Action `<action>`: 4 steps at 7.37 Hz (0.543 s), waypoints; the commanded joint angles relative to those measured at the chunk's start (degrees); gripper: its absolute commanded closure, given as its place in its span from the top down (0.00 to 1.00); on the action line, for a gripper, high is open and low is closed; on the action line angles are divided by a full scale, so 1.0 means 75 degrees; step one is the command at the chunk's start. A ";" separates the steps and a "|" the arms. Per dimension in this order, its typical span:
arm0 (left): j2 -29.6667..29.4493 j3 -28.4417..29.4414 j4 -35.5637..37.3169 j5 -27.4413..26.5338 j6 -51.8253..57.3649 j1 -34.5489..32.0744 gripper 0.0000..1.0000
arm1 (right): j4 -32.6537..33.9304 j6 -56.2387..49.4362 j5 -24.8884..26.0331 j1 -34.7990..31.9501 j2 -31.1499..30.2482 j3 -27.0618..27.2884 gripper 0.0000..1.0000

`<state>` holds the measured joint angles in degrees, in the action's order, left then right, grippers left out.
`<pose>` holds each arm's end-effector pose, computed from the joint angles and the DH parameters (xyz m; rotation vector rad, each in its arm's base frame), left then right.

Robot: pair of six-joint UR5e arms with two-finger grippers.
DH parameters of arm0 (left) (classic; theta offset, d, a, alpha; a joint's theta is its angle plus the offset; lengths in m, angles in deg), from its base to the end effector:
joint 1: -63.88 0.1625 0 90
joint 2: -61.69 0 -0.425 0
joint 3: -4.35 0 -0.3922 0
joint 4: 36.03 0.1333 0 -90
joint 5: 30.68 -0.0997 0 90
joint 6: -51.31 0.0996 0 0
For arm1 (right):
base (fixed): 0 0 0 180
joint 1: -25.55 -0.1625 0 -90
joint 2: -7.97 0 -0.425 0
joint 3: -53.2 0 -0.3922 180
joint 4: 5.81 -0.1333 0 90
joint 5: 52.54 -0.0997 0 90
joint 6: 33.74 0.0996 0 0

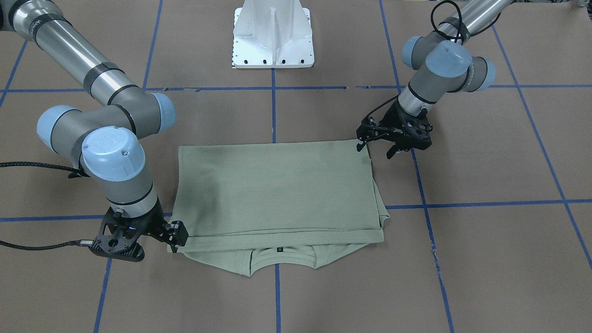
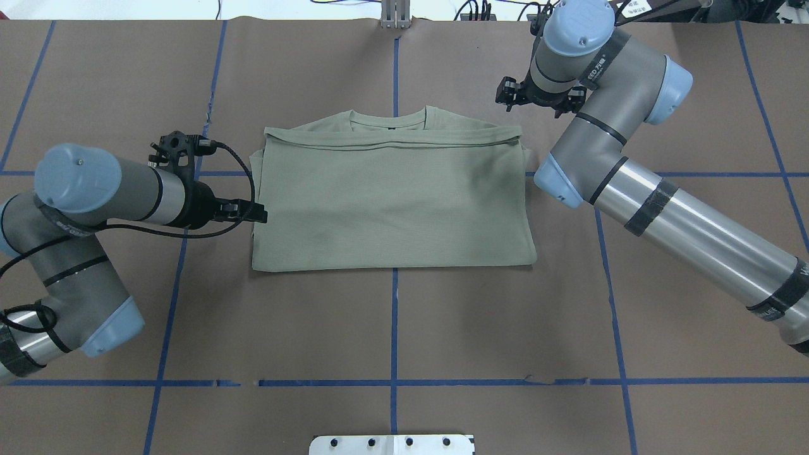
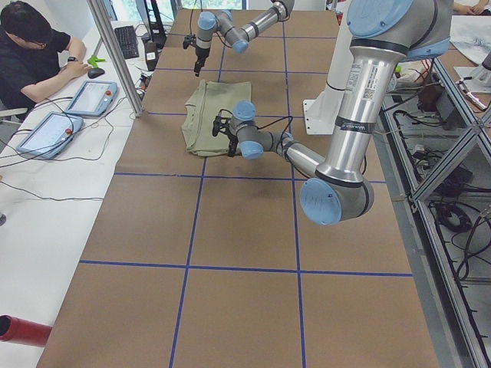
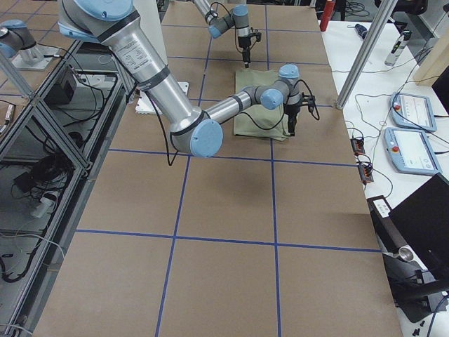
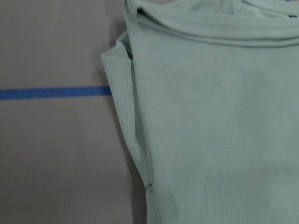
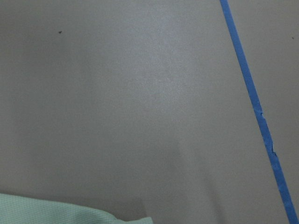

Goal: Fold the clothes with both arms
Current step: 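Grasp the folded shirt's side edge with the left gripper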

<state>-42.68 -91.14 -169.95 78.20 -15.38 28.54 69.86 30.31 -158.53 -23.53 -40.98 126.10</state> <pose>0.4334 -0.4312 0.3932 0.2827 1.1039 -0.0034 -0.4277 -0.6550 0.3372 0.1918 -0.6924 0.2931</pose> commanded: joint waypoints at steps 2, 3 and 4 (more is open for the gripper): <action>0.0018 0.0017 -0.0062 -0.0091 -0.0073 0.0376 0.68 | 0.0000 -0.0009 -0.0002 0.0006 0.0000 0.0007 1.00; 0.0018 -0.0029 -0.0062 -0.0091 -0.0084 0.0388 0.65 | 0.0000 -0.0009 -0.0002 0.0006 -0.0012 0.0007 1.00; 0.0029 -0.0064 -0.0051 -0.0091 -0.0084 0.0388 0.65 | 0.0012 -0.0009 -0.0002 0.0006 0.0000 0.0007 1.00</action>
<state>-42.51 -91.30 -170.39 77.53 -15.97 31.28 69.88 30.25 -158.54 -23.49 -41.00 126.15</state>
